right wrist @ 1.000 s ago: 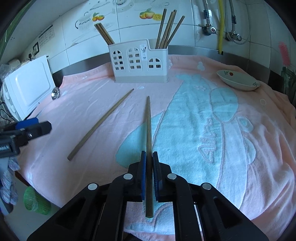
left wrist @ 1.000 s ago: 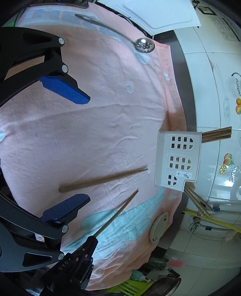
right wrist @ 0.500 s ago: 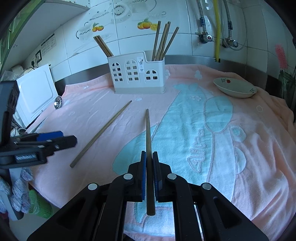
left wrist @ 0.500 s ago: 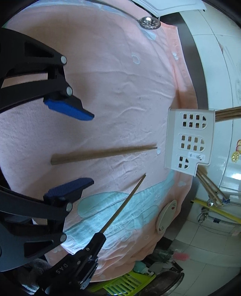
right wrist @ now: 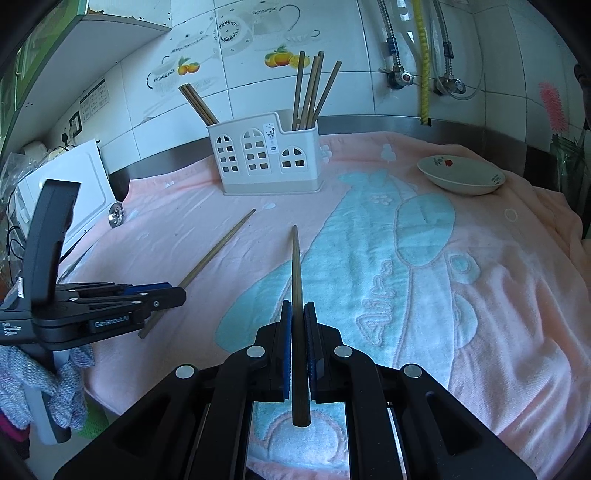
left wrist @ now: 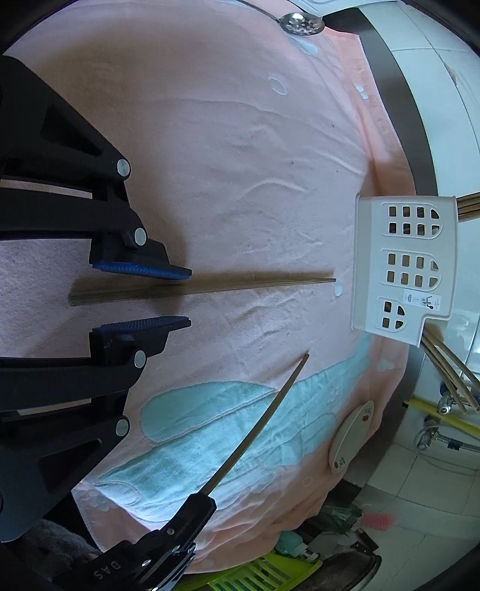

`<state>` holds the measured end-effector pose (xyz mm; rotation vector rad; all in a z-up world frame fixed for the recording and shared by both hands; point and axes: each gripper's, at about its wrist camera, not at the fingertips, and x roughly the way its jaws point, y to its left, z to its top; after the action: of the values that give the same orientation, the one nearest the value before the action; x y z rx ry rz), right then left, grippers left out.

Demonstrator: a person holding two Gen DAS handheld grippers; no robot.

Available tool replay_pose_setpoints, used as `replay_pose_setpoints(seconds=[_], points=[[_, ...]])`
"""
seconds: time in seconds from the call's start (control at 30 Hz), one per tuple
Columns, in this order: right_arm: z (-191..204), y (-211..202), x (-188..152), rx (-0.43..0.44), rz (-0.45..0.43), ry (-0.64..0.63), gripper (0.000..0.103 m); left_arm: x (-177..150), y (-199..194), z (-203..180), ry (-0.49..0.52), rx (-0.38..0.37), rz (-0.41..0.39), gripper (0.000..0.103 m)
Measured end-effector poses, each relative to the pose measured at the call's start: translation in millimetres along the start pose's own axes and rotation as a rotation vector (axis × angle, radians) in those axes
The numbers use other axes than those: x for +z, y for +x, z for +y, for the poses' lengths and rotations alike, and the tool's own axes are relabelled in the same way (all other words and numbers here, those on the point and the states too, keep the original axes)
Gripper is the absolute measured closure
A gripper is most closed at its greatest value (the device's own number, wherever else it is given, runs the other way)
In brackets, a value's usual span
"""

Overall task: Organize utensils
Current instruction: 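Lift the chopstick upright with the left tool while the right tool carries its chopstick toward the holder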

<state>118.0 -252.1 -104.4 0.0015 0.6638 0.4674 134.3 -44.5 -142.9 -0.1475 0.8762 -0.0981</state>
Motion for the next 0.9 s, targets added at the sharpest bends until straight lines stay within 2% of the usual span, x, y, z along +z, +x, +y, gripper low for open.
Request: replay_pose_setpoints(seconds=[0.27,0.4,0.53,0.9], points=[[-1,-2,1,0.003,-0.008,0.003,0.096,0,2,-1,0.020,0.048,0.002,0.096],[1,-4,4,0.005,-0.012,-0.002,0.096,3,-3,0,0.017,0.048,0.000,0.097],[4,-9,11,0.007,-0.027,-0.020,0.096,11,-23,3,0.019,0.031,-0.046,0.097],[16,-22,58,0.050,-0.070,-0.087,0.096,48,-80,6,0.048,-0.011,-0.188,0.097]])
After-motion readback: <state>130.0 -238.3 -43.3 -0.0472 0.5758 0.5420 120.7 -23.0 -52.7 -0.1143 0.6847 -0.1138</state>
